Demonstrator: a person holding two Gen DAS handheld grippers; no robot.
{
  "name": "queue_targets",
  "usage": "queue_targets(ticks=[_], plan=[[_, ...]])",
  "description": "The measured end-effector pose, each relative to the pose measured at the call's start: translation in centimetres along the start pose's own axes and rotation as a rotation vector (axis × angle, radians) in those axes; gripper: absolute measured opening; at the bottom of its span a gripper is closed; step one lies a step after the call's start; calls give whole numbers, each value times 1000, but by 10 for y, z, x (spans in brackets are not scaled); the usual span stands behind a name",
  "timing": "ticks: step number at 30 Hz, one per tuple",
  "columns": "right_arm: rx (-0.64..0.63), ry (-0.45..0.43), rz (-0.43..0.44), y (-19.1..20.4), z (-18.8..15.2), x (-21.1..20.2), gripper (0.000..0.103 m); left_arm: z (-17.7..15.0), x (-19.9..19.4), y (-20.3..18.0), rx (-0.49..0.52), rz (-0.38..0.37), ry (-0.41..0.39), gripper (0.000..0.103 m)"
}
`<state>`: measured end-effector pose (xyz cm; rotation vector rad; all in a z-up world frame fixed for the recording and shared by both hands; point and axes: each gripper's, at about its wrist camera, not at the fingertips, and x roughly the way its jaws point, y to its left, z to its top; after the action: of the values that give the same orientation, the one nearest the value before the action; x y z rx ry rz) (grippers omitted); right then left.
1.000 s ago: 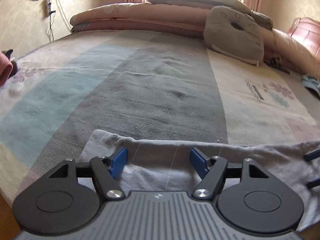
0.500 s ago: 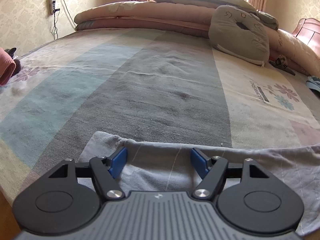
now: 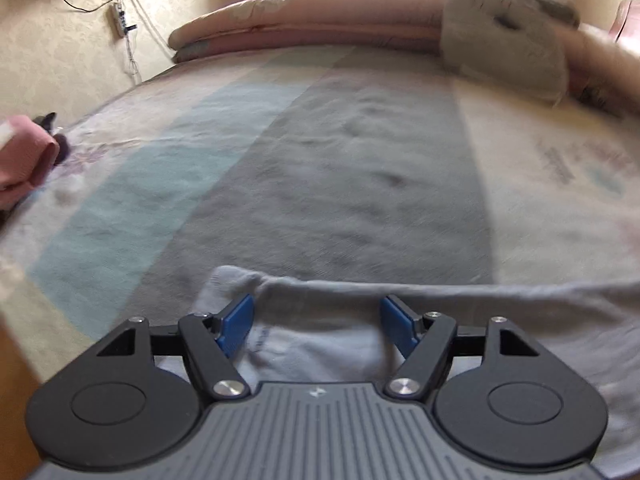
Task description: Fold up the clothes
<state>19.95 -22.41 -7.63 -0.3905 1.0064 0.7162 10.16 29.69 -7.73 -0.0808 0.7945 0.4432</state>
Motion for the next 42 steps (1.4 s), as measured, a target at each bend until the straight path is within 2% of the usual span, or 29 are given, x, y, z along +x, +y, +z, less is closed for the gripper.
queue_targets(ticks=[4, 6, 8, 11, 14, 19, 22, 26, 27, 29, 31, 35, 39, 42], plan=[[47, 23, -29, -24, -32, -20, 103, 9, 1, -3, -8, 28, 18, 75], [67, -25, -33, -32, -24, -23, 101, 15, -4, -10, -5, 58, 15, 71], [88, -80, -34, -39, -15, -26, 101, 23, -15, -20, -24, 50, -4, 71], [118, -164, -36, -51, 0, -31, 101, 34, -32, -48, -21, 3, -32, 71], [100, -195, -113, -59, 31, -8, 101, 38, -50, -90, 31, -61, -53, 71], [179, -225, -151, -74, 61, 29, 101, 27, -73, -156, 84, -274, -40, 74], [186, -218, -192, -78, 67, 51, 103, 19, -60, -174, 84, -296, 11, 74], [230, -261, -179, -92, 73, 57, 103, 8, -43, -198, 84, -325, 80, 74], [235, -266, -178, -93, 72, 52, 103, 5, -39, -204, 84, -332, 97, 70], [245, -274, -175, -95, 69, 39, 102, 1, -33, -215, 87, -348, 124, 71], [255, -283, -172, -97, 66, 27, 102, 5, -37, -221, 102, -373, 117, 71], [365, -356, -106, -111, 26, -26, 102, 12, -43, -233, 132, -424, 103, 72], [616, -403, -7, -135, -37, -74, 103, 19, -50, -245, 162, -474, 89, 76], [792, -433, -5, -143, -85, -104, 103, 25, -55, -253, 185, -511, 78, 77]])
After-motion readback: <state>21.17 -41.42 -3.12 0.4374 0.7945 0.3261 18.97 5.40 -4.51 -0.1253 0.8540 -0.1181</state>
